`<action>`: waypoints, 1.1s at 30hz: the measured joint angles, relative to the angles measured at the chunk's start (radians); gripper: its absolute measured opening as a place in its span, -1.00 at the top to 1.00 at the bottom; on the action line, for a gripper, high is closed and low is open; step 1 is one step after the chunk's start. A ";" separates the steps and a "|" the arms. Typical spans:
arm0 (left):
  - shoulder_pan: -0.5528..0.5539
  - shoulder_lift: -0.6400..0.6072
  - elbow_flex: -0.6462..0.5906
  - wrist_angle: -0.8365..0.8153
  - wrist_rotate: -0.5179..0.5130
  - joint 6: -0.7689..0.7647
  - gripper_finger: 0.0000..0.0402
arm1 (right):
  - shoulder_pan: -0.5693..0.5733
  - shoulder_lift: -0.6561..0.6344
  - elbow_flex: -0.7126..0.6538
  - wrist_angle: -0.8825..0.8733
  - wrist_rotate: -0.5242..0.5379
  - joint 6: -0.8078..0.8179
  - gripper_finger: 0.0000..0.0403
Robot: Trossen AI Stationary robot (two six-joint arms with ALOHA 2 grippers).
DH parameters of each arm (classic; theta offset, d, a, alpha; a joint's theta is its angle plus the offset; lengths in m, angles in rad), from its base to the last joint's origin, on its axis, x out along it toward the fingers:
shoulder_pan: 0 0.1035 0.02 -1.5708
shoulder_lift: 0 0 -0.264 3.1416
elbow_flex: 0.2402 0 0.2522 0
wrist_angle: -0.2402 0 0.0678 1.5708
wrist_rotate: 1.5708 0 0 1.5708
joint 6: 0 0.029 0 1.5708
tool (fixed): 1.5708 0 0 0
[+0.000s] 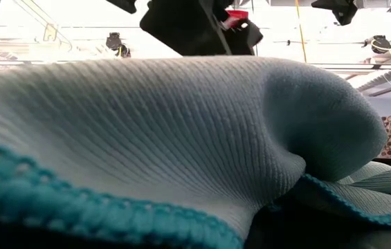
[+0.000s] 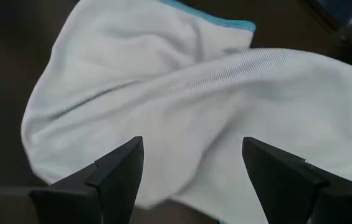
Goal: Sort microfiber towel by color & place in baskets
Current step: Put the blue towel into the bottom transparent bin
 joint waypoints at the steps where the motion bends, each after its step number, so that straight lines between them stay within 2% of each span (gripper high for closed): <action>1: -0.002 0.011 0.000 0.014 0.000 0.002 -0.38 | 0.000 0.000 0.000 0.000 0.000 0.000 -0.20; 4: 0.000 0.036 0.000 0.068 0.013 0.003 -0.38 | 0.000 0.000 0.000 -0.002 0.000 0.000 -0.20; 10: 0.013 0.090 -0.002 0.139 0.108 0.005 -0.38 | 0.000 0.001 0.000 -0.004 0.001 0.000 -0.20; 18: 0.012 0.194 -0.003 0.216 0.111 0.004 -0.38 | 0.000 0.001 0.000 -0.057 0.005 -0.009 -0.20; 23: 0.012 0.210 0.000 0.229 0.113 0.001 -0.35 | 0.000 0.001 0.000 -0.091 0.005 -0.016 -0.20; 27: 0.012 0.211 0.000 0.229 0.113 0.000 -0.08 | 0.000 0.000 0.000 -0.098 0.005 -0.016 -0.20; 33: 0.012 0.212 0.001 0.196 0.116 -0.027 0.78 | 0.000 0.000 0.000 -0.098 0.005 -0.027 -0.20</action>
